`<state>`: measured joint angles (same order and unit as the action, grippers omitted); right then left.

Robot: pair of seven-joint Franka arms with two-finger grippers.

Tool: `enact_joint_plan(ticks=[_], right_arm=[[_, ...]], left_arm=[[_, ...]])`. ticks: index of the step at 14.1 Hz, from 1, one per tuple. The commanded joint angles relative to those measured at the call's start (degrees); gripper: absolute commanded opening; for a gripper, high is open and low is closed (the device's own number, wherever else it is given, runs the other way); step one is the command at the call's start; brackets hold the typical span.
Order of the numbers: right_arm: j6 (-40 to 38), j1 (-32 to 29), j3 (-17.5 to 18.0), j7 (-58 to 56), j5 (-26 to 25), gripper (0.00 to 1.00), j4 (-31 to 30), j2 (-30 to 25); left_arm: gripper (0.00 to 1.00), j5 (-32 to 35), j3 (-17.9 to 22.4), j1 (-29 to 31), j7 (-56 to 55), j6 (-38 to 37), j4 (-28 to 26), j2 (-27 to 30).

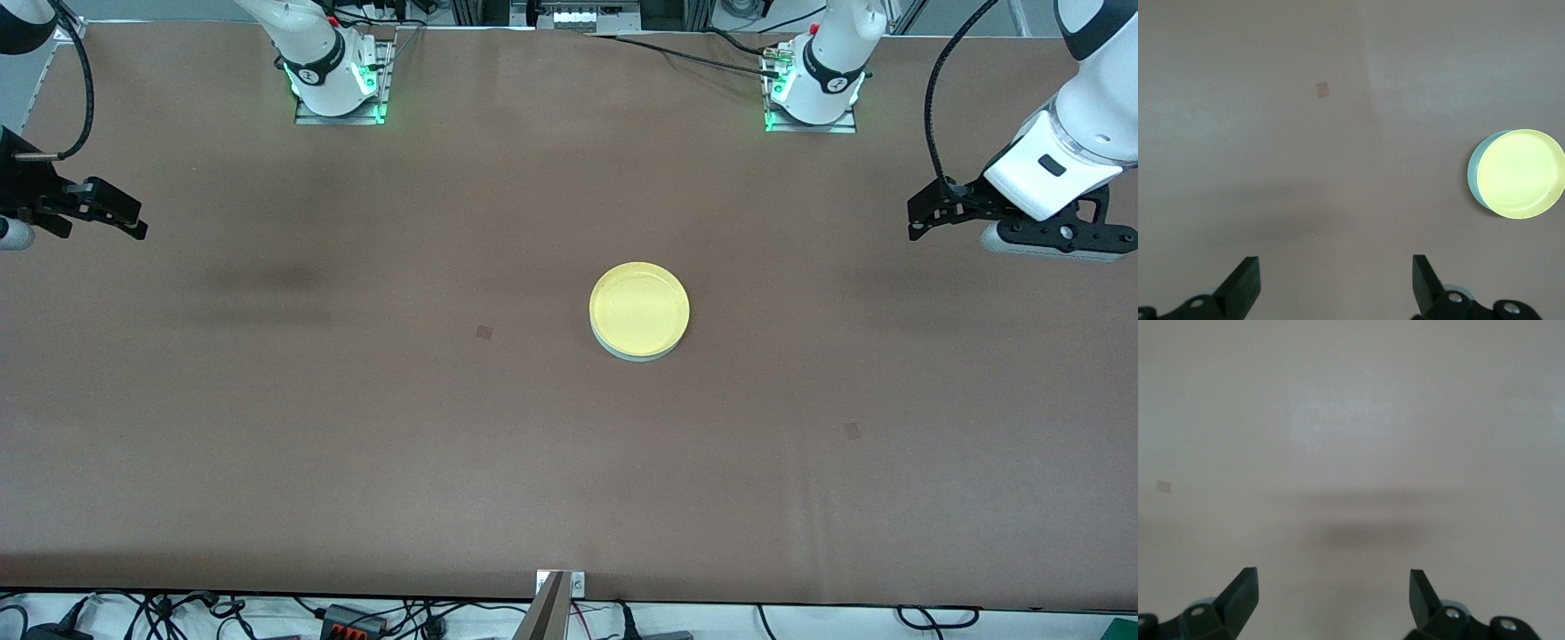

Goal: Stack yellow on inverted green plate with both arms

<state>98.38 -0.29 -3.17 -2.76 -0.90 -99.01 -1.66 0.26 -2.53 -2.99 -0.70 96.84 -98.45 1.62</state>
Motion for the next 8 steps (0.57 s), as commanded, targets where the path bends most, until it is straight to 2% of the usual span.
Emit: enact_joint_plan(ticks=[1, 8], right_arm=[[-0.12, -1.74, 2.02, -0.58, -0.77, 1.0, -0.57, -1.33], [-0.56, -1.56, 2.02, -0.5, -0.86, 1.0, -0.74, -1.85]], left_arm=[[1.0, 0.79, -0.28, 0.09, 0.09, -0.51, 0.97, -0.04], [1.0, 0.53, -0.37, -0.09, -1.31, -0.51, 0.97, -0.12]])
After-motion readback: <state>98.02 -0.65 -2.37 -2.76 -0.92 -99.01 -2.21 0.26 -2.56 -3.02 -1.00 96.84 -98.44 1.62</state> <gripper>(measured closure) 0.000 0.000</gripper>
